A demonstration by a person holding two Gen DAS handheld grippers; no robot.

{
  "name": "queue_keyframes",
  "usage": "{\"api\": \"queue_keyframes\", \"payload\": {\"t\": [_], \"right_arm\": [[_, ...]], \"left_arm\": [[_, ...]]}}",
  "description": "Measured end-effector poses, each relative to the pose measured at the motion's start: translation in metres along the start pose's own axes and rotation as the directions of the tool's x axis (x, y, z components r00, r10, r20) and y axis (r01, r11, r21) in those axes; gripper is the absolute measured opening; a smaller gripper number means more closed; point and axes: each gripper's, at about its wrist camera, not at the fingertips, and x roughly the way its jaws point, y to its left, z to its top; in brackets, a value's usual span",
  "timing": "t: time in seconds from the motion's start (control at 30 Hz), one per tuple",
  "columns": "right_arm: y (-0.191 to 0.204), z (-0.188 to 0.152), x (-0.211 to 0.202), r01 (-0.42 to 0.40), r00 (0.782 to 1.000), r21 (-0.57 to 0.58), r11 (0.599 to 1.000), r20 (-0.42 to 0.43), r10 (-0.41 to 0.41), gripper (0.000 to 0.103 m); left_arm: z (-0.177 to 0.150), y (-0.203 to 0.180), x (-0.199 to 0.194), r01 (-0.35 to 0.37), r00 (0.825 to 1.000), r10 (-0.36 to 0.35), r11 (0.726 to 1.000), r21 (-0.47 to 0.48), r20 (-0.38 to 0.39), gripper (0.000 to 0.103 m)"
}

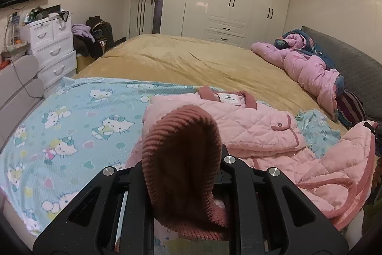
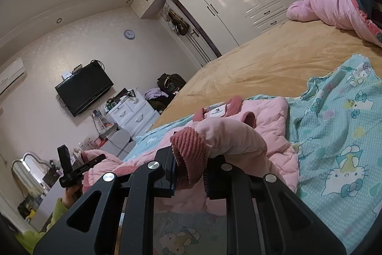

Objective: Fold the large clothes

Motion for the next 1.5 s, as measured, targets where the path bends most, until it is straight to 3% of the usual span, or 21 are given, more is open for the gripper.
{"api": "queue_keyframes", "payload": {"t": [0.5,0.87,1.23,1.5], "right_arm": [[-0.024,0.017,0.030,0.064,0.998,0.036,0.997,0.013,-0.064,0.016],[-0.031,0.040,0.059,0.130,0.991,-0.009,0.992,0.043,-0.129,0.016],[-0.044,0.072,0.097,0.189,0.980,-0.030,0.982,0.062,-0.187,0.015],[-0.062,0.092,0.130,0.243,0.969,-0.018,0.970,0.056,-0.242,0.015]], "left_arm": [[0.021,-0.002,0.027,-0.026,1.000,0.026,1.000,0.006,0.000,0.011],[0.045,-0.002,0.055,-0.041,0.999,0.041,0.999,0.007,-0.002,0.011],[0.073,-0.002,0.098,-0.062,0.998,0.062,0.998,0.013,-0.006,0.011],[0.086,0.007,0.134,-0.070,0.998,0.070,0.997,-0.038,0.003,0.014]]}}
